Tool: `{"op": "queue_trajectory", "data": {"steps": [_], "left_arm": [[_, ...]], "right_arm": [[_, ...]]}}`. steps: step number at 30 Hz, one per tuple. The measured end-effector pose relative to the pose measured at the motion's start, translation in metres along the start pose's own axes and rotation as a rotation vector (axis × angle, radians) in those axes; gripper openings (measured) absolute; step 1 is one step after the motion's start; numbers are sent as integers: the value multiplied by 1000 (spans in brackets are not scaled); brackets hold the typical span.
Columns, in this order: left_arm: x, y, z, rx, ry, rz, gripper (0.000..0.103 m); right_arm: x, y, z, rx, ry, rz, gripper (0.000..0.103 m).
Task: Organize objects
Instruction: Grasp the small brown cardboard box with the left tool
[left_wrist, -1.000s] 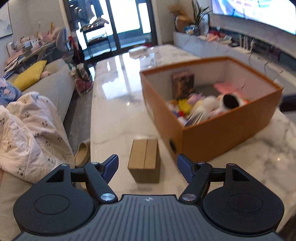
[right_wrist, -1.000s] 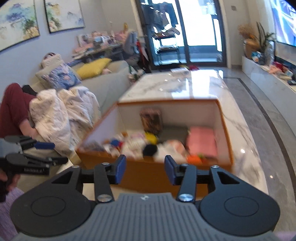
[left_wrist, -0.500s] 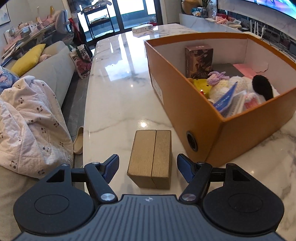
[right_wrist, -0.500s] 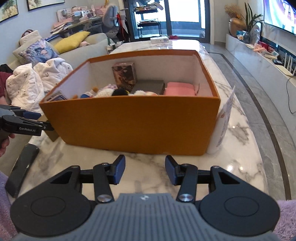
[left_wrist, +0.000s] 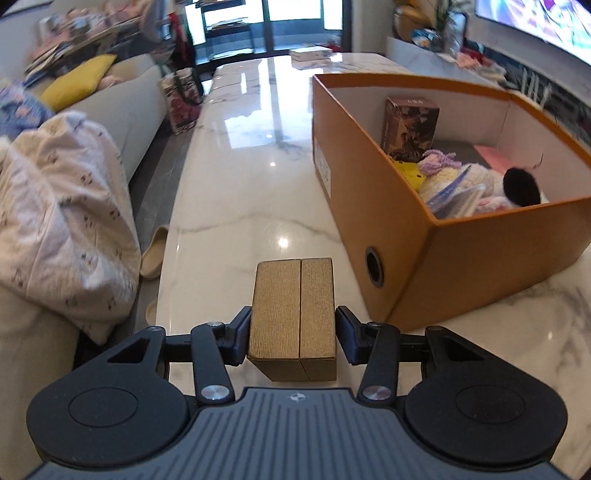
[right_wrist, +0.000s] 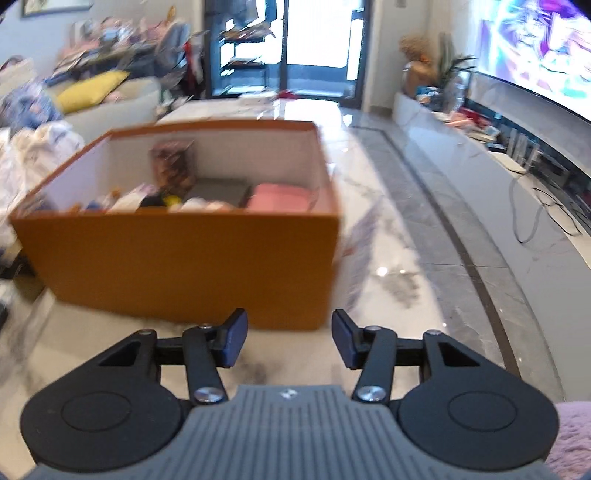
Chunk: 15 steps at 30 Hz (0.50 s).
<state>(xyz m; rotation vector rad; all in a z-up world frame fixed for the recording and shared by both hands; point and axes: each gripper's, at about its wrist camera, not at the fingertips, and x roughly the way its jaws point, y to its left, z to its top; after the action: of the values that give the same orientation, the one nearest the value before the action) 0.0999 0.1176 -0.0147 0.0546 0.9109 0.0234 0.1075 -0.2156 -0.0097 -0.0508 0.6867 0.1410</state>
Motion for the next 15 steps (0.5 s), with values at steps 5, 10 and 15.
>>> {"op": "queue_trajectory", "data": {"steps": [5, 10, 15], "left_arm": [[-22, -8, -11, -60, 3, -1, 55], [-33, -25, -23, -66, 20, -27, 55], [-41, -45, -31, -75, 10, -69, 55]], "right_arm": [[-17, -23, 14, 117, -90, -25, 42], [-21, -34, 30, 178, -149, -29, 41], [-3, -42, 43, 260, -119, -23, 30]]}}
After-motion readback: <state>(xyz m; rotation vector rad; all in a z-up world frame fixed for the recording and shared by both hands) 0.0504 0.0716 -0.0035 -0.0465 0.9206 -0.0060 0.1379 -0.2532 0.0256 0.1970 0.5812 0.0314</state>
